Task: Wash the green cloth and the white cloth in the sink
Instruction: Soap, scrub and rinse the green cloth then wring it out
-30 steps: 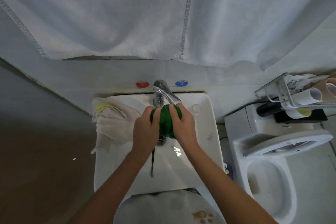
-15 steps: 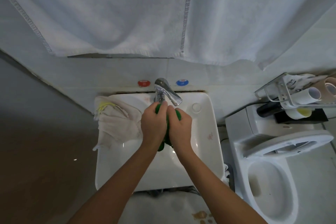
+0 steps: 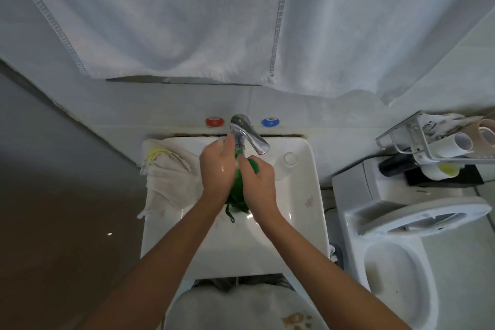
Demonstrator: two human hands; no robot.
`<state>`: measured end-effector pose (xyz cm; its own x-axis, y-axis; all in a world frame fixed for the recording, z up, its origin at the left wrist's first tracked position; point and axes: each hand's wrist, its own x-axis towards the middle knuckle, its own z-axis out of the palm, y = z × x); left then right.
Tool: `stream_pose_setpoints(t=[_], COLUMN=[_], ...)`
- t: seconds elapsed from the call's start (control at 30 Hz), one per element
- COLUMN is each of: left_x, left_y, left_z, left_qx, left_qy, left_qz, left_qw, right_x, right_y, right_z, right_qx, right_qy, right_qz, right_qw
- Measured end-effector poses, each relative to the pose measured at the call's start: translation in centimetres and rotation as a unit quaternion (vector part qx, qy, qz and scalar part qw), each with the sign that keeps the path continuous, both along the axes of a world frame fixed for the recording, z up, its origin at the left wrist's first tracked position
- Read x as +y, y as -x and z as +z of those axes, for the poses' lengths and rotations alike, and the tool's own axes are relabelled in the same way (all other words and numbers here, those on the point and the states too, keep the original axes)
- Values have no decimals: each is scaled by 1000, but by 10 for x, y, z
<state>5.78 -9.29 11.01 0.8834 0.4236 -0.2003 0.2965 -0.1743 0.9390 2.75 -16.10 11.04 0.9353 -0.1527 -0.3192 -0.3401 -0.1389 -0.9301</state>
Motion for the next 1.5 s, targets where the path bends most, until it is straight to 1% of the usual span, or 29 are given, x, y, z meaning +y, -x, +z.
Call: stream_pose_setpoints(t=[0.03, 0.1, 0.2, 0.27, 0.33, 0.37, 0.4, 0.47, 0.53, 0.6, 0.63, 0.67, 0.7, 0.73, 0.8, 0.87, 0.93, 1.0, 1.03, 1.07, 1.13, 1.2, 1.3, 1.33, 1.43, 1.5], left_x=[-4, -15, -21, -11, -1, 1, -3, -17, -24, -17, -10, -3, 1, 0, -14, -21, -14, -2, -1, -4, -19, -21, -4, 0, -14, -20], left_y=[5, 27, 43, 27, 9, 6, 10, 31, 47, 37, 26, 15, 10, 10, 27, 43, 35, 18, 16, 20, 40, 46, 19, 15, 36, 50], left_z=[-2, -5, -2, 0, 2, 0, -2, -4, -1, -1, 0, -1, -1, -3, -3, -2, -3, -1, -2, -1, -1, -1, -1, -1, 0, 2], left_qx=[-13, -53, -78, -68, -34, -29, -44, -77, -75, -58, -41, -25, -19, -21, -53, -78, -58, -16, -11, -18, -70, -90, -20, -12, -63, -94], left_qy=[-10, -34, -46, -49, -20, -5, -5, -28, -35, -46, -36, -8, 15, 18, -32, -51, -57, -35, -34, -44, -73, -76, -82, -84, -112, -114], left_qz=[-12, -46, -73, -62, -32, -20, -15, -32, -51, -39, -24, -11, -2, 2, -22, -59, -52, -23, -16, -20, -54, -77, -47, -44, -65, -77], left_qw=[1000, 997, 993, 995, 999, 999, 999, 996, 995, 997, 998, 1000, 1000, 1000, 998, 994, 995, 999, 999, 999, 993, 990, 995, 995, 990, 986], right_x=[-4, -10, -10, -3, 0, 0, -2, -7, -8, -2, 0, 0, -1, -3, -8, -8, -3, 1, 0, -3, -9, -9, -2, -2, -7, -7], right_y=[-2, -14, -23, -12, 0, 2, 0, -12, -19, -11, -4, 2, 5, 3, -10, -17, -9, 3, 3, -1, -15, -18, -1, 2, -8, -14], right_z=[2, 5, 5, 4, 2, 3, 4, 6, 5, 3, 2, 1, 2, 3, 4, 2, -1, -5, -4, -4, -2, -1, -4, -5, -4, -2], right_qx=[3, 5, 7, 17, 10, 4, 0, 3, 12, 22, 18, 10, 3, -3, -8, -9, -6, 3, 7, 6, -4, -8, -6, -2, -21, -30], right_qy=[7, 8, -25, -37, -19, -9, -5, -12, -23, -29, -30, -22, -8, 5, 9, -1, 3, 14, 21, 24, 12, 2, 4, 11, 21, 15], right_qz=[3, -26, -74, -66, -36, -22, -18, -42, -69, -61, -46, -29, -12, -4, -33, -67, -53, -21, -12, -13, -37, -47, -18, -13, -38, -60], right_qw=[1000, 1000, 997, 997, 999, 1000, 1000, 999, 997, 997, 998, 999, 1000, 1000, 999, 998, 999, 1000, 1000, 1000, 999, 999, 1000, 1000, 999, 998])
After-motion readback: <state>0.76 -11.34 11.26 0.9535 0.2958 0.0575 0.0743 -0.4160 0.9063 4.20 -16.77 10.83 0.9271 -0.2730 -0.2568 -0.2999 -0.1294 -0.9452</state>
